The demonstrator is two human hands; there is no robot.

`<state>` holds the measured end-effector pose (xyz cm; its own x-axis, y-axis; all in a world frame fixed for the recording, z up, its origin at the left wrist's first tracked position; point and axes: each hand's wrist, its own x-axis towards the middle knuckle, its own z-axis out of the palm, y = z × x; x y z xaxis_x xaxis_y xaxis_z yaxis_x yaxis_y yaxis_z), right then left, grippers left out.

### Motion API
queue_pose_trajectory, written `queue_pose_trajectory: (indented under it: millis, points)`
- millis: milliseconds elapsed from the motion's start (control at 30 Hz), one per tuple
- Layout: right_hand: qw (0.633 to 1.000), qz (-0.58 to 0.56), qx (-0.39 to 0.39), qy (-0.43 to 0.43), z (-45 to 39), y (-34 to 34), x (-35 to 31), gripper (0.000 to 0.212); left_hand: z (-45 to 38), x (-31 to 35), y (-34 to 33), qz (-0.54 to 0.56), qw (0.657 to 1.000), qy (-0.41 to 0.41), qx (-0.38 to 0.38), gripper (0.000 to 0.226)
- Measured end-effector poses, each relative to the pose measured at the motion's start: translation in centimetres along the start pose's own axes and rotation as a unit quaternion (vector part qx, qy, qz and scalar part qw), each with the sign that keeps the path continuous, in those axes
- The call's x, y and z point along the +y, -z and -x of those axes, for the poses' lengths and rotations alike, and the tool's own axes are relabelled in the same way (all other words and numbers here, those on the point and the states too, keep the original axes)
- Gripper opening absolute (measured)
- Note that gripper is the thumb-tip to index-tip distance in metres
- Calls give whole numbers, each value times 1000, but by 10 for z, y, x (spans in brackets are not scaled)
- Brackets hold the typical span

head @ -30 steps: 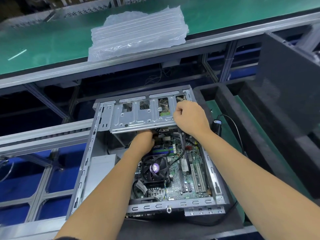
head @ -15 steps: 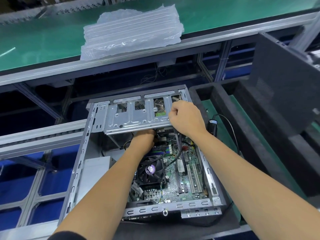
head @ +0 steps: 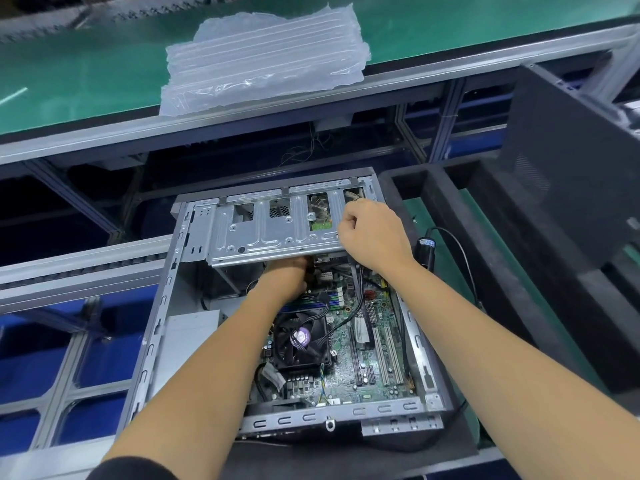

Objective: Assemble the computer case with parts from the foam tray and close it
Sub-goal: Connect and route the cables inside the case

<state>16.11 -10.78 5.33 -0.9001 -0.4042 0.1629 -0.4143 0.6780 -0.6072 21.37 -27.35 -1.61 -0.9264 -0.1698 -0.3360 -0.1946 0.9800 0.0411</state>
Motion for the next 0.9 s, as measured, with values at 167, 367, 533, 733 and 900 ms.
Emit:
queue_pose_trajectory:
  millis: [167, 367, 533, 733, 900]
  points:
    - [1000, -6, 1, 1, 0, 0, 1, 29, -3, -5, -2, 70, 997, 44, -8, 31]
    - [1000, -22, 5, -5, 0, 1, 1, 31, -4, -5, -2, 72, 995, 59, -22, 32]
    - [999, -43, 22, -16, -1, 0, 2, 21, -2, -1, -1, 45, 999, 19, -7, 30]
    - [998, -43, 28, -23, -1, 0, 1, 21, 1, 0, -2, 13, 1000, 13, -10, 22]
    - [999, -40, 29, -20, -1, 0, 0, 17, 2, 5, -1, -36, 999, -13, 14, 24]
